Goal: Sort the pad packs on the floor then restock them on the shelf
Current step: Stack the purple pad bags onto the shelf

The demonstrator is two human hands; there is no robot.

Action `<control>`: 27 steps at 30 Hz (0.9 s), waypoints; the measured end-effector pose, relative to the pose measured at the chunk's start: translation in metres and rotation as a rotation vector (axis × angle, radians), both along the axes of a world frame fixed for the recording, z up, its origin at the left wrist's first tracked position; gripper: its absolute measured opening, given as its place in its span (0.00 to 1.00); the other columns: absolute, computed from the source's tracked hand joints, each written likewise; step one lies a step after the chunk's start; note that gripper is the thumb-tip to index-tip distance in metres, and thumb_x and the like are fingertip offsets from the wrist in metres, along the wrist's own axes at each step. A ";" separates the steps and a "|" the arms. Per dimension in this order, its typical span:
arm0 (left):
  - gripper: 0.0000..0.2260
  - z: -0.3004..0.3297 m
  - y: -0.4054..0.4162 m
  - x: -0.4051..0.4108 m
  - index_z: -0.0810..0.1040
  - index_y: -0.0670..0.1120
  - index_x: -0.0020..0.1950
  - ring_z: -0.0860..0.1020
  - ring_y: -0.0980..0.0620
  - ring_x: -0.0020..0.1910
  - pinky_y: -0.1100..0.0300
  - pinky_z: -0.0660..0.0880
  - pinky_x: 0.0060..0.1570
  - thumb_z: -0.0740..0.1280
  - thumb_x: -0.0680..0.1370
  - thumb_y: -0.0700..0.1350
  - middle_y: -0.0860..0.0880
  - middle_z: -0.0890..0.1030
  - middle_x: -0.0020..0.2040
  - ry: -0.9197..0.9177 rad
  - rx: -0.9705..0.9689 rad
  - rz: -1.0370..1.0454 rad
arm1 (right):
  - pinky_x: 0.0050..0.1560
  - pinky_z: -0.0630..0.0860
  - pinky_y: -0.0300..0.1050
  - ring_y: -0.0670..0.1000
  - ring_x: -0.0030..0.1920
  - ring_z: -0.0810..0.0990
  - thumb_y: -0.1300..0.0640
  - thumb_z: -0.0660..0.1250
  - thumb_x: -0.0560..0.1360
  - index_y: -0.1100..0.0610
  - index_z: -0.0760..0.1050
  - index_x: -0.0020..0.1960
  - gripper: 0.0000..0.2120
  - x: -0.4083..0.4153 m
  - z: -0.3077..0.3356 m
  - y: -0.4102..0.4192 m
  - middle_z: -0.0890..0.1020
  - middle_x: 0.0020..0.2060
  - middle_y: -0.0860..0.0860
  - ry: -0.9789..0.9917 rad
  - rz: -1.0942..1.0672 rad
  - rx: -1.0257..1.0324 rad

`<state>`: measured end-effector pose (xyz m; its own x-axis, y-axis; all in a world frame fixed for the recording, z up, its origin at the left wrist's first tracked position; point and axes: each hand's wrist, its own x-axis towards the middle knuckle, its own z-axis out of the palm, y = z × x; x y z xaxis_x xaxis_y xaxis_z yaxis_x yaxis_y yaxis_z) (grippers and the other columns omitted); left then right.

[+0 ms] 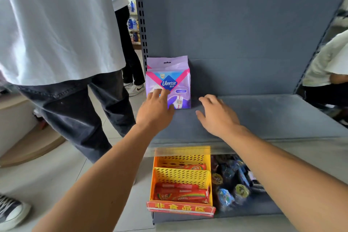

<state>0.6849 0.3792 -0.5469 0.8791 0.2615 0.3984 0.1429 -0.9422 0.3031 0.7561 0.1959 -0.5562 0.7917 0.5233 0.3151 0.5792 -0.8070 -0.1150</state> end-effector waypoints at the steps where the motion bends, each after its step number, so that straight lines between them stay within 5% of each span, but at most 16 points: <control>1: 0.20 0.006 -0.015 -0.006 0.66 0.48 0.72 0.66 0.45 0.68 0.49 0.72 0.57 0.61 0.80 0.50 0.47 0.69 0.69 0.017 0.031 -0.042 | 0.58 0.72 0.51 0.56 0.66 0.70 0.46 0.58 0.80 0.54 0.65 0.72 0.23 -0.010 0.004 -0.012 0.68 0.69 0.50 -0.013 -0.002 -0.007; 13: 0.18 0.014 -0.254 -0.037 0.67 0.49 0.68 0.71 0.43 0.65 0.48 0.72 0.55 0.60 0.79 0.52 0.47 0.72 0.65 0.143 0.143 -0.533 | 0.53 0.75 0.52 0.57 0.59 0.76 0.47 0.60 0.78 0.53 0.72 0.64 0.17 -0.125 0.002 -0.243 0.75 0.61 0.51 -0.027 -0.366 -0.042; 20: 0.21 -0.012 -0.426 -0.066 0.65 0.50 0.72 0.69 0.44 0.67 0.49 0.70 0.58 0.59 0.80 0.52 0.46 0.71 0.68 0.244 0.247 -0.792 | 0.56 0.74 0.54 0.57 0.63 0.73 0.47 0.57 0.79 0.53 0.67 0.69 0.20 -0.197 -0.015 -0.409 0.73 0.64 0.53 0.097 -0.696 -0.096; 27: 0.19 -0.043 -0.565 -0.103 0.66 0.51 0.70 0.72 0.44 0.64 0.50 0.71 0.56 0.59 0.80 0.54 0.47 0.72 0.67 0.338 0.296 -0.930 | 0.60 0.73 0.54 0.60 0.63 0.74 0.48 0.58 0.79 0.54 0.66 0.72 0.22 -0.252 -0.056 -0.545 0.74 0.64 0.57 0.278 -0.894 0.078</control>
